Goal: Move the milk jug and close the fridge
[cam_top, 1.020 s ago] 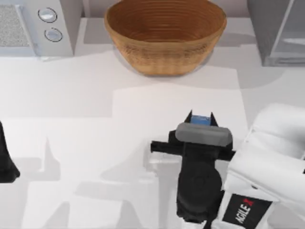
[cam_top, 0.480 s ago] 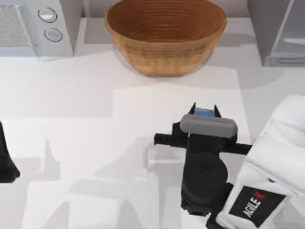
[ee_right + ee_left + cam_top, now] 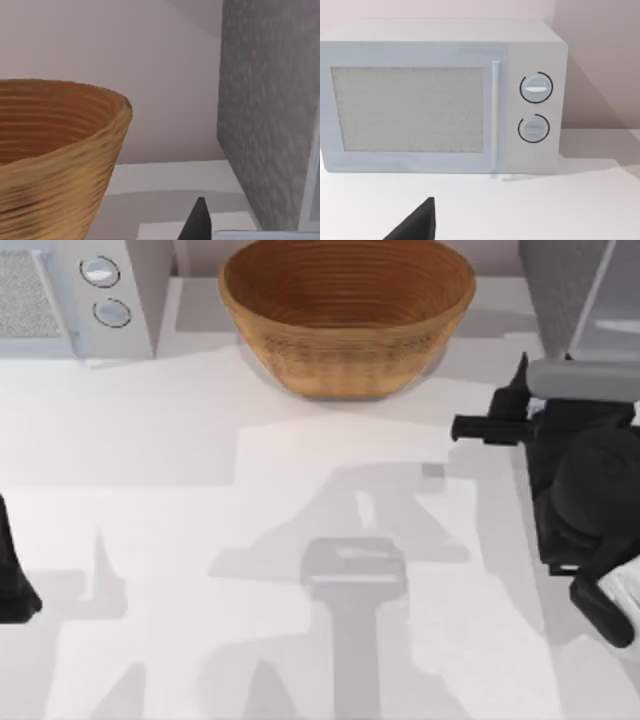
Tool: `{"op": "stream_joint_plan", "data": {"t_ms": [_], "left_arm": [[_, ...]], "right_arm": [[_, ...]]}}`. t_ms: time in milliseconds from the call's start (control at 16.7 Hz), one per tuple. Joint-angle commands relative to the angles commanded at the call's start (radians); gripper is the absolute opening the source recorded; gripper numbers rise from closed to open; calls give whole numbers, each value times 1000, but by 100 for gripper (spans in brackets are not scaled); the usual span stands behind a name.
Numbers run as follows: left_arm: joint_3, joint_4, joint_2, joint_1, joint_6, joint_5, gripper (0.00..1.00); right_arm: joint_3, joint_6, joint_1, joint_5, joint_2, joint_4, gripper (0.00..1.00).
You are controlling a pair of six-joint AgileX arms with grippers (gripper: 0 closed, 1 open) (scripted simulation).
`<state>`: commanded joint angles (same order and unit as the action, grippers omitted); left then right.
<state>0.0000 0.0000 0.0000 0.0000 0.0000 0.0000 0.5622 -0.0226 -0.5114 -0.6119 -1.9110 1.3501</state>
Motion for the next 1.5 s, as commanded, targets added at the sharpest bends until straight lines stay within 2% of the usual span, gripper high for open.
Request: {"op": "stream_joint_plan", "data": {"t_ms": [240,360,480,600,1020,1200,1500], "left_arm": [[0,0,0,0,0,0,100],[0,0,0,0,0,0,100],[0,0,0,0,0,0,100],[0,0,0,0,0,0,100],[0,0,0,0,0,0,100],[0,0,0,0,0,0,100],[0,0,0,0,0,0,100]], "right_arm": [[-89,4,269,331,212,-122,0],[-128,5,380,454,302,-175,0],[-156,6,458,533,369,-214,0],[-171,7,494,570,403,-234,0],[-130,6,503,583,365,-234,0],[1,8,538,622,234,-241,0],[362,14,625,712,-92,-277,0]]}}
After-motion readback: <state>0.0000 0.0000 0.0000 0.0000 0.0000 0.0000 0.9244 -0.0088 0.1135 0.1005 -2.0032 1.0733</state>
